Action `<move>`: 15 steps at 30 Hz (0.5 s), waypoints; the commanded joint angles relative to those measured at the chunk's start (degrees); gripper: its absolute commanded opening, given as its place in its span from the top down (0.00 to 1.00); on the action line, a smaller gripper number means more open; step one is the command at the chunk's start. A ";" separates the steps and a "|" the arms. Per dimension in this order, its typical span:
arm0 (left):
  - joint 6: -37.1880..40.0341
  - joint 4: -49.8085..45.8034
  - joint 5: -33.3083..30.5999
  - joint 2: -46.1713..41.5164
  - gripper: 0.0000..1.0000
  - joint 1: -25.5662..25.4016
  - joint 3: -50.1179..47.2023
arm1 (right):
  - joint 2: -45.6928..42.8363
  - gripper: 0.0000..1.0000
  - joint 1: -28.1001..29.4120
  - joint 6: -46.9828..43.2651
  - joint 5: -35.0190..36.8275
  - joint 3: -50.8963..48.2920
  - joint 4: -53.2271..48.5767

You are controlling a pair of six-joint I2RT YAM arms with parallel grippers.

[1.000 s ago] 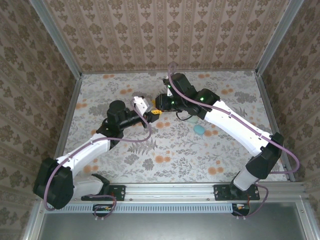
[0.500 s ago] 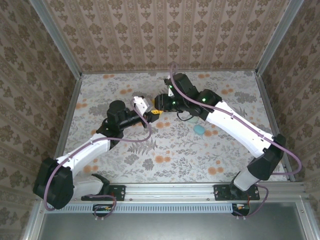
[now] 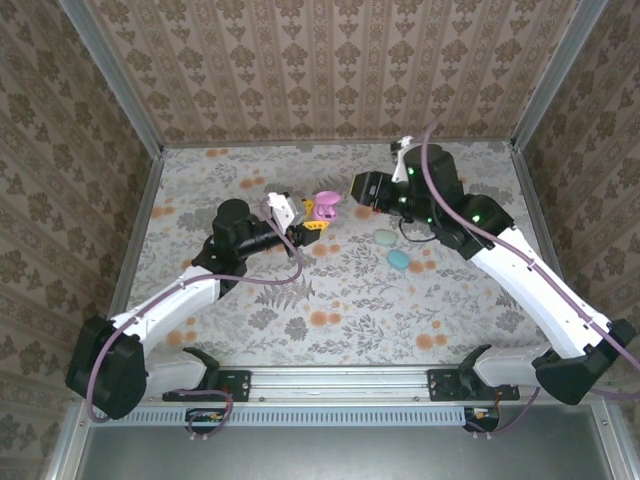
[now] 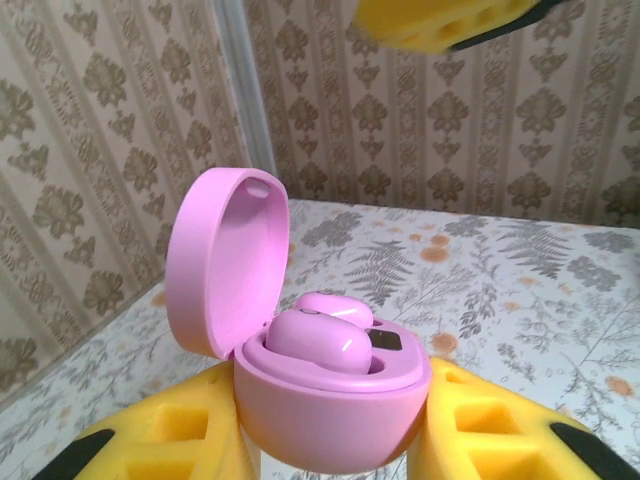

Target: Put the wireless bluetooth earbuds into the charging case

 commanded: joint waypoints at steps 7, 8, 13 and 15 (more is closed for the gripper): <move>-2.92 3.15 6.31 -2.33 0.68 -1.40 4.39 | 7.75 0.51 -5.06 2.85 -15.75 3.64 6.11; -3.27 3.51 6.21 -2.31 0.68 -1.40 4.61 | 8.81 0.50 -4.99 3.10 -17.16 4.16 6.24; -4.72 4.82 4.80 -1.98 0.68 -1.40 5.00 | 11.06 0.50 -5.06 4.30 -25.00 3.69 9.37; -5.42 5.69 3.36 -2.06 0.68 -1.40 4.80 | 10.64 0.49 -5.06 4.86 -26.31 2.22 10.48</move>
